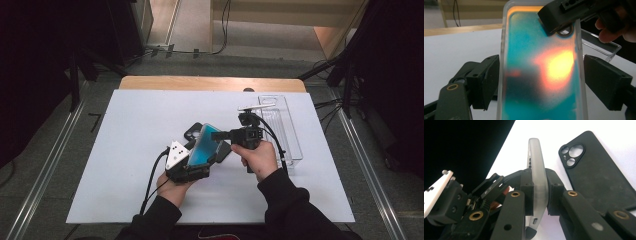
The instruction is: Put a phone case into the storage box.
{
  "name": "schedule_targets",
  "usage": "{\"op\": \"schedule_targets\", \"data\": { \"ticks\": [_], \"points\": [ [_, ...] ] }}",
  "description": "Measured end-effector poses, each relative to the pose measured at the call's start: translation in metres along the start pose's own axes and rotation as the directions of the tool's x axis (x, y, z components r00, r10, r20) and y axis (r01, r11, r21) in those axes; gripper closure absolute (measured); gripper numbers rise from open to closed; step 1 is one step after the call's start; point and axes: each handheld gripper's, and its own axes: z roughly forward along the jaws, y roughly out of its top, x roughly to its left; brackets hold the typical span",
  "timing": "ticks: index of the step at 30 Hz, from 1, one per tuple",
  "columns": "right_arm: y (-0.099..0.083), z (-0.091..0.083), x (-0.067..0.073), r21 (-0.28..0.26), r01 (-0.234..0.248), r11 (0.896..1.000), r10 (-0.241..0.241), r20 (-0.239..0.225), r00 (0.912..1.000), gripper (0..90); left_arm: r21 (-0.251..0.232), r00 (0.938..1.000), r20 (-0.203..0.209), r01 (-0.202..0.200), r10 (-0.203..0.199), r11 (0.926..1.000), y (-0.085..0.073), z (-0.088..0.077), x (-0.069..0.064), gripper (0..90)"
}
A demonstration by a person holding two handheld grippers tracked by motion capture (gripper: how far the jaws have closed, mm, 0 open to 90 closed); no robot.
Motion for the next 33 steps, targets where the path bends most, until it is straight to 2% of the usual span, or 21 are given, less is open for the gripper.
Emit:
{"op": "schedule_targets", "data": {
  "ticks": [1, 3, 6, 8, 9, 11, 13, 15, 17, 18, 19, 21, 22, 24, 27, 28, 29, 31, 32, 33],
  "points": [
    [0.0, 0.0, 0.001, -0.001, 0.009, 1.0, -0.009, 0.003, 1.0, 77.0, 0.028, 0.9999, 0.002, 0.014, -0.014, 0.9995, 0.002, 0.001, 0.0, 13.9],
    [0.0, -0.001, 0.002, 0.001, 0.016, 1.0, -0.016, 0.007, 0.9998, 77.0, 0.076, 0.9992, -0.001, 0.04, -0.04, 0.9963, 0.005, 0.003, -0.001, 3.0],
    [0.001, -0.003, 0.001, -0.006, 0.035, 0.999, -0.035, 0.028, 0.999, 77.0, 0.101, 0.9982, 0.029, 0.049, -0.052, 0.9937, 0.006, 0.002, -0.001, 1.8],
    [0.001, -0.005, 0.0, -0.007, 0.04, 0.999, -0.04, 0.036, 0.9985, 77.0, 0.114, 0.996, 0.047, 0.07, -0.076, 0.991, 0.007, 0.002, 0.0, 1.8],
    [0.001, -0.007, -0.001, -0.01, 0.049, 0.999, -0.049, 0.047, 0.9977, 77.0, 0.134, 0.9951, 0.045, 0.081, -0.088, 0.9876, 0.008, 0.002, 0.001, 1.8],
    [0.001, -0.009, 0.0, -0.022, 0.087, 0.996, -0.085, 0.081, 0.9931, 77.0, 0.194, 0.9904, 0.063, 0.109, -0.123, 0.9749, 0.01, 0.003, 0.002, 1.7],
    [0.0, -0.01, 0.001, -0.028, 0.127, 0.991, -0.123, 0.118, 0.9854, 76.9, 0.233, 0.9883, 0.081, 0.107, -0.129, 0.9666, 0.012, 0.004, 0.002, 1.8],
    [-0.001, -0.011, 0.001, -0.032, 0.142, 0.989, -0.137, 0.125, 0.9827, 76.9, 0.259, 0.9877, 0.091, 0.099, -0.127, 0.9608, 0.014, 0.003, 0.002, 1.9],
    [-0.001, -0.012, 0.0, -0.037, 0.158, 0.987, -0.152, 0.127, 0.9801, 76.9, 0.285, 0.9846, 0.11, 0.1, -0.136, 0.9534, 0.017, 0.004, 0.003, 2.2],
    [-0.002, -0.012, 0.001, -0.038, 0.166, 0.985, -0.16, 0.13, 0.9785, 76.8, 0.293, 0.9825, 0.125, 0.096, -0.138, 0.9511, 0.018, 0.003, 0.004, 5.8],
    [-0.002, -0.013, 0.0, -0.038, 0.176, 0.984, -0.169, 0.132, 0.9766, 76.8, 0.292, 0.9787, 0.145, 0.097, -0.145, 0.9514, 0.018, 0.002, 0.006, 15.0],
    [-0.003, -0.015, 0.0, -0.04, 0.202, 0.979, -0.195, 0.135, 0.9715, 76.9, 0.311, 0.9747, 0.162, 0.098, -0.155, 0.9452, 0.02, 0.001, 0.008, 18.0],
    [-0.003, -0.016, 0.0, -0.041, 0.214, 0.976, -0.207, 0.136, 0.9688, 76.8, 0.318, 0.9756, 0.163, 0.089, -0.147, 0.9439, 0.021, 0.0, 0.009, 18.0],
    [-0.004, -0.018, 0.001, -0.036, 0.268, 0.963, -0.26, 0.138, 0.9555, 76.8, 0.322, 0.9795, 0.157, 0.07, -0.126, 0.9441, 0.024, -0.002, 0.011, 18.0],
    [-0.006, -0.022, 0.001, -0.024, 0.329, 0.944, -0.323, 0.129, 0.9374, 76.9, 0.337, 0.9792, 0.176, 0.037, -0.101, 0.9409, 0.028, -0.005, 0.013, 21.6],
    [-0.006, -0.023, 0.001, -0.023, 0.332, 0.943, -0.327, 0.123, 0.9369, 76.9, 0.344, 0.9789, 0.18, 0.03, -0.097, 0.9386, 0.03, -0.006, 0.014, 21.7],
    [-0.006, -0.023, 0.001, -0.022, 0.338, 0.941, -0.333, 0.115, 0.9359, 76.8, 0.359, 0.9762, 0.19, 0.03, -0.105, 0.9327, 0.031, -0.006, 0.015, 21.7],
    [-0.007, -0.025, 0.0, -0.016, 0.344, 0.939, -0.34, 0.102, 0.9347, 76.8, 0.408, 0.9678, 0.21, 0.043, -0.14, 0.9119, 0.035, -0.005, 0.019, 21.7],
    [-0.007, -0.026, 0.0, -0.014, 0.356, 0.935, -0.353, 0.096, 0.9308, 76.8, 0.414, 0.9675, 0.211, 0.04, -0.139, 0.9092, 0.036, -0.005, 0.021, 21.7],
    [-0.007, -0.027, 0.0, -0.012, 0.363, 0.932, -0.36, 0.094, 0.9282, 76.8, 0.413, 0.9672, 0.215, 0.035, -0.135, 0.9102, 0.036, -0.006, 0.022, 21.7]
  ]
}}
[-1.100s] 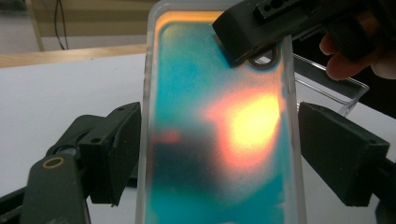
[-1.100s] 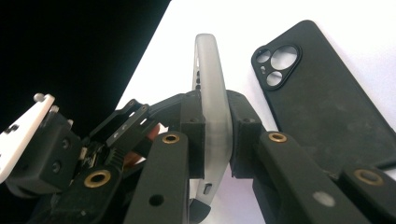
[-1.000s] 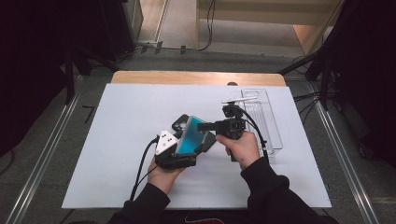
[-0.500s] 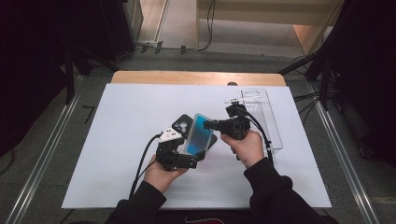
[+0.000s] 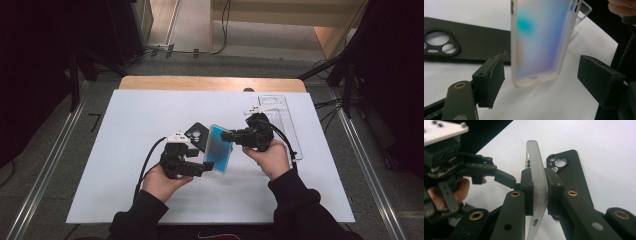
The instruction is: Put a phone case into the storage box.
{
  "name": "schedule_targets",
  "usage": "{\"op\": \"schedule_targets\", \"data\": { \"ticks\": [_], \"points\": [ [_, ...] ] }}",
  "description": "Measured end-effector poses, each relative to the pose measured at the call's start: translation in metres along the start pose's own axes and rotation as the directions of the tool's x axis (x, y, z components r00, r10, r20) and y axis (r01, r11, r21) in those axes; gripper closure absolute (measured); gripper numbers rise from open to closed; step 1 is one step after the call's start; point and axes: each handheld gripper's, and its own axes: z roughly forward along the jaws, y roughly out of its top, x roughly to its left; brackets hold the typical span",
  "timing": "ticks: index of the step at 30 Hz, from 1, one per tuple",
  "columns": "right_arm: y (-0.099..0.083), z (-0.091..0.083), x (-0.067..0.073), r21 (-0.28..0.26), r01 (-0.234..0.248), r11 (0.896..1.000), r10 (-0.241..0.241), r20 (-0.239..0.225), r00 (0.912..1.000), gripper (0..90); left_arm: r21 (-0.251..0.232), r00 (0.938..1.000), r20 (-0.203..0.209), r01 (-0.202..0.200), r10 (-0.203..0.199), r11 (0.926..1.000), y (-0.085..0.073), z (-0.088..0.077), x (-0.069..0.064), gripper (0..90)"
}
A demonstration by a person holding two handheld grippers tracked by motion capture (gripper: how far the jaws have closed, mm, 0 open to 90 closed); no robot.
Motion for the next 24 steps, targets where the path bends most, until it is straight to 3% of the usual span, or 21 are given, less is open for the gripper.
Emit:
{"op": "schedule_targets", "data": {
  "ticks": [8, 14, 24],
  "points": [
    [-0.004, -0.007, -0.001, 0.018, 0.091, 0.996, -0.09, -0.043, 0.995, 76.8, 0.01, 0.9974, 0.054, -0.048, 0.048, 0.9988, 0.006, -0.011, 0.005, 25.1],
    [-0.007, -0.01, -0.001, 0.031, 0.129, 0.991, -0.126, -0.086, 0.9882, 76.8, 0.01, 0.9923, 0.083, -0.093, 0.092, 0.9956, 0.012, -0.021, 0.006, 25.2],
    [-0.011, -0.011, 0.0, 0.049, 0.231, 0.972, -0.221, -0.159, 0.9623, 76.9, -0.009, 0.9769, 0.138, -0.163, 0.163, 0.9866, 0.023, -0.03, 0.006, 25.2]
  ]
}}
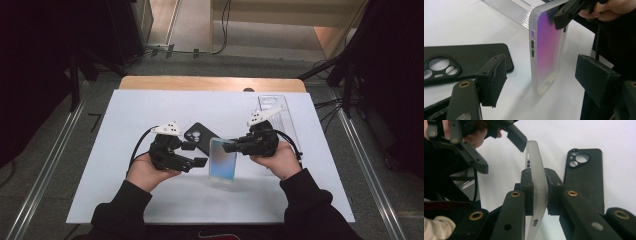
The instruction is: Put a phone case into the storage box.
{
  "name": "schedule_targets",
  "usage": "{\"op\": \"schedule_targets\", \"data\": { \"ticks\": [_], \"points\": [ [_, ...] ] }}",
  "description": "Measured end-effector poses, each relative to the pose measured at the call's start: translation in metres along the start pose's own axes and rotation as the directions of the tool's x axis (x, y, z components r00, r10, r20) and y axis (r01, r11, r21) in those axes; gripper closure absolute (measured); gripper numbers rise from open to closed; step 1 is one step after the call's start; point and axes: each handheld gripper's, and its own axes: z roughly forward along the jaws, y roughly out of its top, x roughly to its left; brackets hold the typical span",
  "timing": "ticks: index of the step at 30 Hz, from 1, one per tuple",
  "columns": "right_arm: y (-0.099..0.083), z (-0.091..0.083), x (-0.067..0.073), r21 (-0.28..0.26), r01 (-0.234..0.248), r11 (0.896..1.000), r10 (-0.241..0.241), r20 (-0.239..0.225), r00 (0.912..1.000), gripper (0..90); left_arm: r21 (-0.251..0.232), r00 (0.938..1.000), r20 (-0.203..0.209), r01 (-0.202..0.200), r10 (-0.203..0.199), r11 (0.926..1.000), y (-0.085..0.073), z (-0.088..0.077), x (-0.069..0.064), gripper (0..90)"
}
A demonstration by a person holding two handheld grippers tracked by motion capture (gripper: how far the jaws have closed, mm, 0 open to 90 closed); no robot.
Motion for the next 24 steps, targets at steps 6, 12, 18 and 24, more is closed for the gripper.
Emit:
{"op": "schedule_targets", "data": {
  "ticks": [6, 12, 18, 24],
  "points": [
    [0.001, 0.002, 0.003, 0.022, 0.075, 0.997, -0.074, -0.051, 0.9959, 76.8, 0.024, 0.9977, 0.058, -0.036, 0.034, 0.9991, 0.006, 0.002, 0.0, 27.5],
    [0.001, 0.006, 0.006, 0.046, 0.139, 0.989, -0.135, -0.094, 0.9864, 76.8, 0.031, 0.9931, 0.103, -0.061, 0.057, 0.9977, 0.012, 0.004, 0.002, 27.5],
    [0.002, 0.011, 0.004, 0.053, 0.167, 0.984, -0.16, -0.118, 0.98, 76.8, 0.046, 0.9868, 0.138, -0.091, 0.084, 0.9948, 0.016, 0.01, 0.003, 29.7],
    [0.005, 0.015, 0.004, 0.063, 0.203, 0.977, -0.19, -0.165, 0.9678, 76.7, 0.076, 0.9833, 0.161, -0.098, 0.085, 0.9922, 0.015, 0.013, 0.007, 38.4]
  ]
}}
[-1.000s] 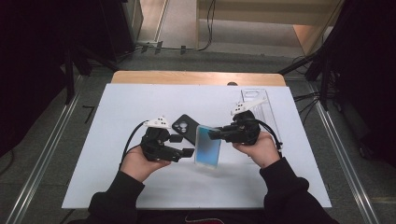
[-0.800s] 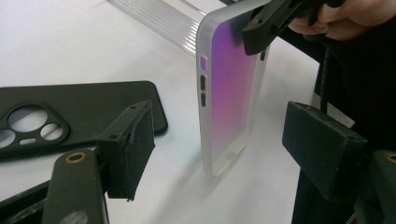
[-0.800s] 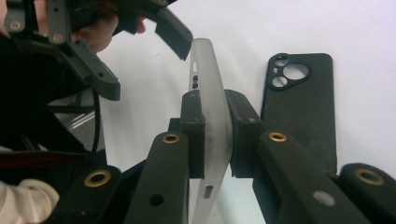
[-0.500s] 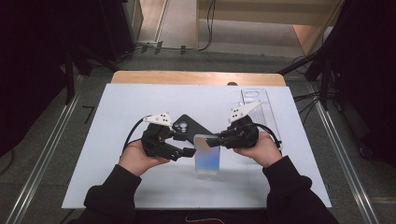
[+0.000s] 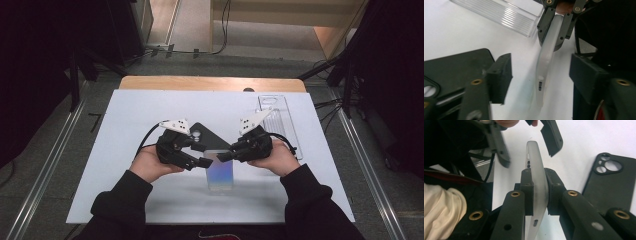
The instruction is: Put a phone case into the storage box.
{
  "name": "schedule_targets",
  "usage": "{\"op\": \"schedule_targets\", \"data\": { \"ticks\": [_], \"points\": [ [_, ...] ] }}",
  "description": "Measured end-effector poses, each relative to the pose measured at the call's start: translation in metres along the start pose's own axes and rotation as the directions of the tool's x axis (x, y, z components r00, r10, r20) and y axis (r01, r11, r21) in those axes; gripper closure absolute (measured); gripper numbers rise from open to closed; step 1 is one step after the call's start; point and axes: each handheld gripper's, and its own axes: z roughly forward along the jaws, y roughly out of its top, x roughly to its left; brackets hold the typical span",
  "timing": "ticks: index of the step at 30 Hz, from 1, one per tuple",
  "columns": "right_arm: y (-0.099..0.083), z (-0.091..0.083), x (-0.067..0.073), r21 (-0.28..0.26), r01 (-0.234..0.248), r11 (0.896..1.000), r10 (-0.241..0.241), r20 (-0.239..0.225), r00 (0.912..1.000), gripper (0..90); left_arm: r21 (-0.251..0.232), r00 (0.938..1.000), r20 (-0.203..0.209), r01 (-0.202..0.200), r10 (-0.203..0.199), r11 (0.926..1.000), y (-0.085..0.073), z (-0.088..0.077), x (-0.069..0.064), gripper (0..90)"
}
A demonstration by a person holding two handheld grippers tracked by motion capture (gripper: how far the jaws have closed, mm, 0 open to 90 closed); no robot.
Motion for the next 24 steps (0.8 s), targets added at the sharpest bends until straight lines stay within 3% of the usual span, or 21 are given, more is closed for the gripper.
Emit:
{"op": "schedule_targets", "data": {
  "ticks": [4, 6, 7, 8, 10, 17, 18, 21, 23, 24],
  "points": [
    [0.0004, 0.002, 0.0014, 0.006, 0.016, 1.0, -0.016, -0.02, 0.9997, 76.7, 0.036, 0.9998, 0.014, -0.014, 0.014, 0.9992, -0.0022, 0.0027, -0.0004, 51.5],
    [0.0005, 0.0026, 0.0016, 0.006, 0.021, 1.0, -0.02, -0.028, 0.9994, 76.7, 0.051, 0.9995, 0.008, -0.032, 0.031, 0.9982, -0.0037, 0.0032, -0.0015, 62.3],
    [0.0005, 0.0027, 0.002, 0.009, 0.02, 1.0, -0.02, -0.033, 0.9992, 76.8, 0.062, 0.9991, 0.04, -0.019, 0.016, 0.9979, -0.0041, 0.0031, -0.0013, 73.4],
    [0.0006, 0.003, 0.0022, 0.01, 0.019, 1.0, -0.019, -0.036, 0.9992, 76.8, 0.062, 0.9979, 0.064, -0.015, 0.011, 0.9979, -0.0043, 0.003, -0.0008, 78.9],
    [0.0008, 0.0032, 0.0019, 0.011, 0.019, 1.0, -0.018, -0.048, 0.9987, 76.8, 0.067, 0.9954, 0.096, -0.009, 0.003, 0.9977, -0.0046, 0.0025, 0.0, 80.6],
    [0.0005, 0.0025, 0.0018, 0.003, 0.0, 1.0, 0.0, -0.045, 0.999, 76.0, 0.058, 0.9962, 0.087, -0.002, -0.003, 0.9983, -0.0037, 0.0008, 0.0001, 81.2],
    [0.0008, 0.0022, 0.0021, -0.001, -0.011, 1.0, 0.011, -0.04, 0.9991, 73.4, 0.055, 0.9965, 0.083, 0.003, -0.007, 0.9985, -0.0038, 0.0, -0.0003, 81.2],
    [0.0004, 0.0004, 0.0009, -0.026, -0.046, 0.999, 0.045, -0.03, 0.9985, 52.2, 0.055, 0.9984, 0.055, 0.009, -0.012, 0.9984, -0.0043, -0.0033, -0.0003, 81.2],
    [-0.0007, -0.0015, 0.0005, -0.039, -0.068, 0.997, 0.067, -0.015, 0.9976, 44.1, 0.065, 0.9985, 0.036, 0.04, -0.042, 0.9971, -0.0044, -0.0054, 0.0, 81.1],
    [-0.0012, -0.0028, -0.0002, -0.052, -0.071, 0.996, 0.071, 0.004, 0.9974, 40.0, 0.071, 0.9966, 0.026, 0.076, -0.078, 0.9946, -0.0039, -0.0063, 0.0004, 81.0]
  ]
}}
